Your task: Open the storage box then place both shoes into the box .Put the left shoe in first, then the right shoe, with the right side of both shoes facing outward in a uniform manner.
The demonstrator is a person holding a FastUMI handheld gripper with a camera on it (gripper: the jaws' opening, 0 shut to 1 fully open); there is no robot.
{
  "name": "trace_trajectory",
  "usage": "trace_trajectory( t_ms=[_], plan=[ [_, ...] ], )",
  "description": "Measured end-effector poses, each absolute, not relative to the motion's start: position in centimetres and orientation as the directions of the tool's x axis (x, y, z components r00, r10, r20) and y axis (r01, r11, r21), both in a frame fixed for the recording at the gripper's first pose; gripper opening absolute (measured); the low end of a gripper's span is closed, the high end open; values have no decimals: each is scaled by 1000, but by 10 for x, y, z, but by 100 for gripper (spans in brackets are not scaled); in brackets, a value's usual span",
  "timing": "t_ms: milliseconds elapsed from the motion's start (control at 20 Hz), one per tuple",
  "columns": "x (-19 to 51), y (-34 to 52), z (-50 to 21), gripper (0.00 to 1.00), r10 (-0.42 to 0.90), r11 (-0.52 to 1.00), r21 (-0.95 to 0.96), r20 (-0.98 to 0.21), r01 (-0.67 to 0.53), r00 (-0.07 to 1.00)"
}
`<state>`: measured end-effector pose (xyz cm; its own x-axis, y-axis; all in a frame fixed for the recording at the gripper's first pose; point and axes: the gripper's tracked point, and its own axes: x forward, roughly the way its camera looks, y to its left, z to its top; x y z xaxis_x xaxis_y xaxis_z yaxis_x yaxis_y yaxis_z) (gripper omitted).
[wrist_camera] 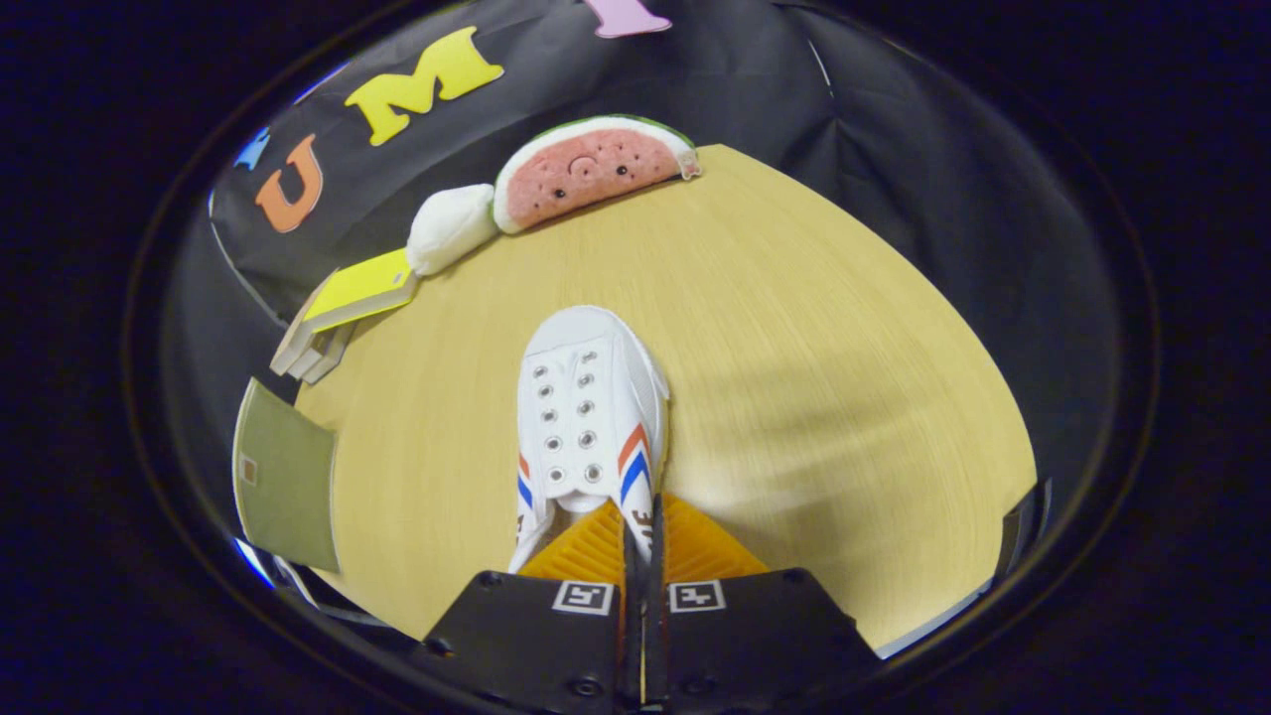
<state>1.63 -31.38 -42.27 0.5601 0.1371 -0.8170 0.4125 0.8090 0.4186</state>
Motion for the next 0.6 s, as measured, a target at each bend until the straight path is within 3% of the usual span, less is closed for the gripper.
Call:
trace_trajectory(
  t_ms=[250, 600],
  plan=[
    [12, -272, -391, 6, 168, 748, 477, -809, 461, 564],
    [22, -141, -276, 6, 173, 755, 497, -780, 428, 602]
  ],
)
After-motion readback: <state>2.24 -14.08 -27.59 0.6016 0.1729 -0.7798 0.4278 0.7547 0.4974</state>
